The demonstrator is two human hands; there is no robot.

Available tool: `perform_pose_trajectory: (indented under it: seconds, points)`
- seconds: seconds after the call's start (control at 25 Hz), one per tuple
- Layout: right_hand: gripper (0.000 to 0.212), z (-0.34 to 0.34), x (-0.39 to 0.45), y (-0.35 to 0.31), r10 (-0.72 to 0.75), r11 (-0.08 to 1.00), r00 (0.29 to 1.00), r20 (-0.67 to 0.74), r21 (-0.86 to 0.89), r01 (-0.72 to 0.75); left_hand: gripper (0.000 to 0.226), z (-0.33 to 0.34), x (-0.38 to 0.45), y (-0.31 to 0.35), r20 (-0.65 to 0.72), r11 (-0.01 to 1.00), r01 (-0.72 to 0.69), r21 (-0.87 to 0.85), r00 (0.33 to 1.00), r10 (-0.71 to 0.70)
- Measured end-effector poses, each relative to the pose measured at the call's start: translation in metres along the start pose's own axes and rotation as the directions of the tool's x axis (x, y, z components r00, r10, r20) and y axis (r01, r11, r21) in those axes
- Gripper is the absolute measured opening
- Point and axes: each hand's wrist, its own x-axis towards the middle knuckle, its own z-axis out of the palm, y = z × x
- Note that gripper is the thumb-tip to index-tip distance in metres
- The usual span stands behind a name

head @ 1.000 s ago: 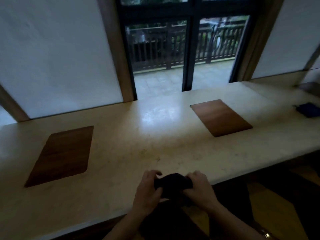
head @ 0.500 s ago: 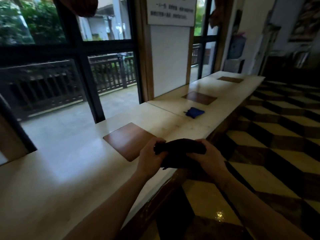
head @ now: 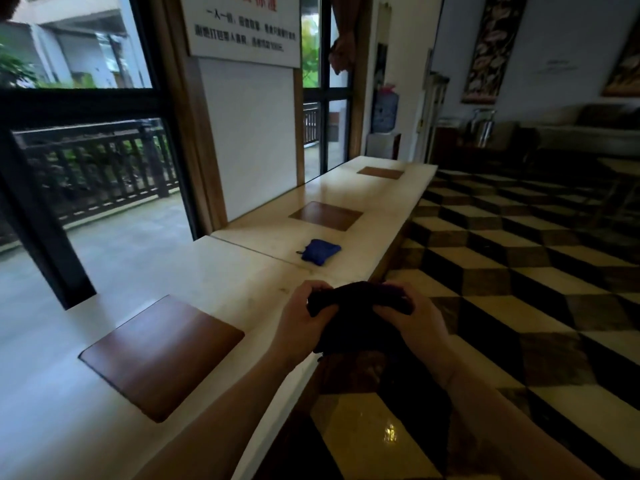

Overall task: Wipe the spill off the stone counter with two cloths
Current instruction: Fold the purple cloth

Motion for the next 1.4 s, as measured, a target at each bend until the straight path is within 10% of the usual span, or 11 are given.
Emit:
perform_pose_trajectory:
  seconds: [0.76, 1.4]
  points:
    - [0.026, -0.069, 0.275, 0.081, 0.054, 0.999, 0.99, -0.132, 0.002, -0.054, 0.025, 0.13, 0.29, -0.082, 0.019, 0.996, -0.076, -0.045, 0.997, 0.077]
    - [0.019, -0.129, 0.525, 0.162, -0.017, 0.993, 0.998, 0.066, 0.118, 0.009, 0.022, 0.239, 0.483, -0.133, -0.152, 0.995, -0.003, 0.1, 0.988, 0.019]
